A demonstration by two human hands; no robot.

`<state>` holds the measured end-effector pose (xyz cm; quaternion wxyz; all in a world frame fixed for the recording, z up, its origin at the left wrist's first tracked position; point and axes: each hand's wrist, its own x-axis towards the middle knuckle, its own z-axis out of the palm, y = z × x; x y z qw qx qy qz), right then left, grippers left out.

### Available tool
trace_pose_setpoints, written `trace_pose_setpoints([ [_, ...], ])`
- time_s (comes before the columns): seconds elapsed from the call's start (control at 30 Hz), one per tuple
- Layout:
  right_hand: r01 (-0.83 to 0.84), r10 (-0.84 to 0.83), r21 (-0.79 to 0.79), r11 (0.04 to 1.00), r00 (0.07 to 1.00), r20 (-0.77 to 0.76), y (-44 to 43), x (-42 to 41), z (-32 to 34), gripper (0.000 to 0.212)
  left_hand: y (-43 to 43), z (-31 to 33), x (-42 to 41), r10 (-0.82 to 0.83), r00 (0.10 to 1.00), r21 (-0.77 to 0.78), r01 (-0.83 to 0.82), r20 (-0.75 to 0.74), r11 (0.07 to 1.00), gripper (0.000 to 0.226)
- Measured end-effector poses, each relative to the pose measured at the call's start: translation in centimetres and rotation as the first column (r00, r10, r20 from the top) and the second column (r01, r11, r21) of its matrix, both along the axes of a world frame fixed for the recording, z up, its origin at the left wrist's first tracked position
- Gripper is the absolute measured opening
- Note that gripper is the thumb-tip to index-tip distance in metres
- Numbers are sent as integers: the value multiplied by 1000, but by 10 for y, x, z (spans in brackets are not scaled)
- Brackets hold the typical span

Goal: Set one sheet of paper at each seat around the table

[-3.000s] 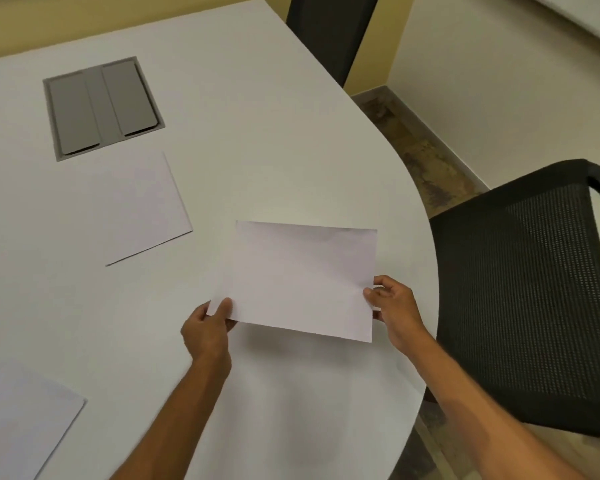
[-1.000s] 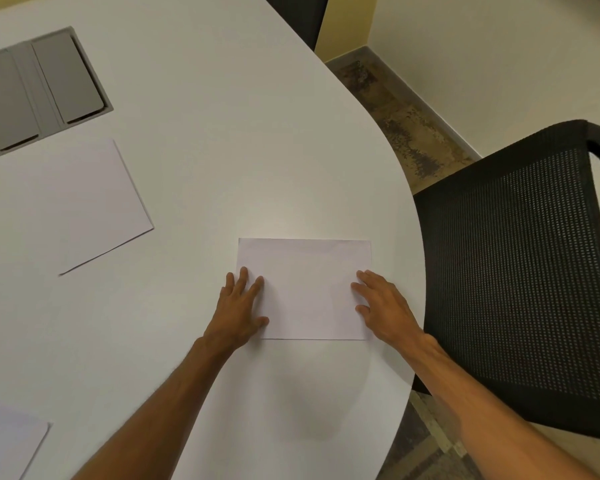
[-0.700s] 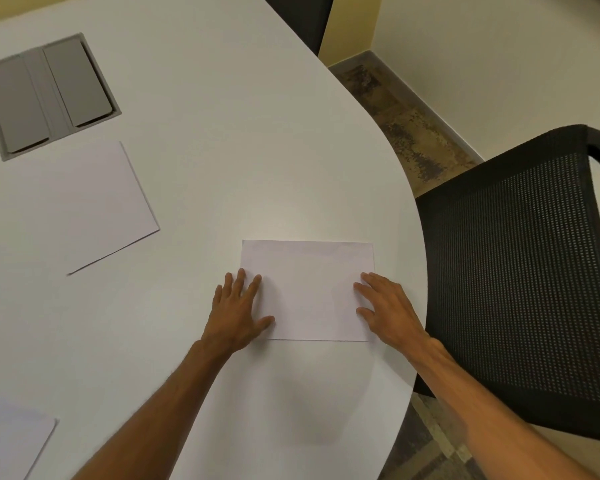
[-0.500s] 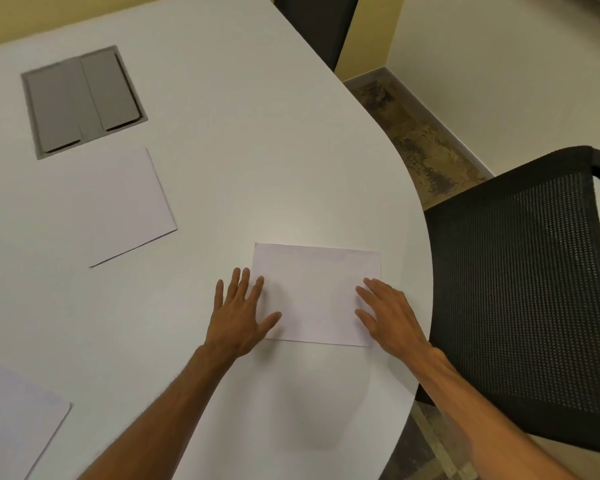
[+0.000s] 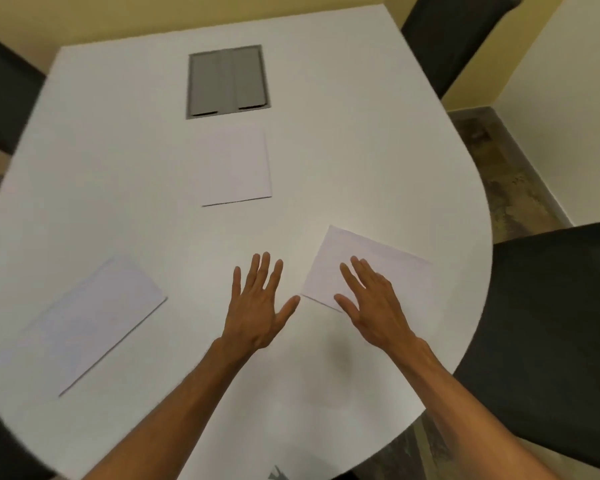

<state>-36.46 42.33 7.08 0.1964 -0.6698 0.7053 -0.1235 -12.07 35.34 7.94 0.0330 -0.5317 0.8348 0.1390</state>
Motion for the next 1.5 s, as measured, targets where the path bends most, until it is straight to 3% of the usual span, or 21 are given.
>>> trace_pose_setpoints([
  [0.27, -220, 224, -90, 971, 974, 34, -4, 103, 45, 66, 57, 40, 86, 237, 968, -157, -248, -85, 956, 81],
  [0.7, -523, 531, -145, 840, 847, 18, 61, 326, 96, 69, 203, 97, 288, 572, 805, -286, -591, -155, 754, 84],
  [1.13, -713, 754, -283, 642, 654, 60, 149, 553, 135, 65, 357, 148, 485, 761, 596, -359, -790, -256, 498, 83],
  [1.3, -769, 816, -315, 556, 577, 34, 150, 620, 149, 65, 376, 153, 536, 812, 503, -368, -844, -296, 389, 82],
  [1.5, -817, 869, -333, 470, 496, 9, 131, 700, 153, 66, 364, 153, 601, 840, 451, -398, -860, -301, 319, 81],
])
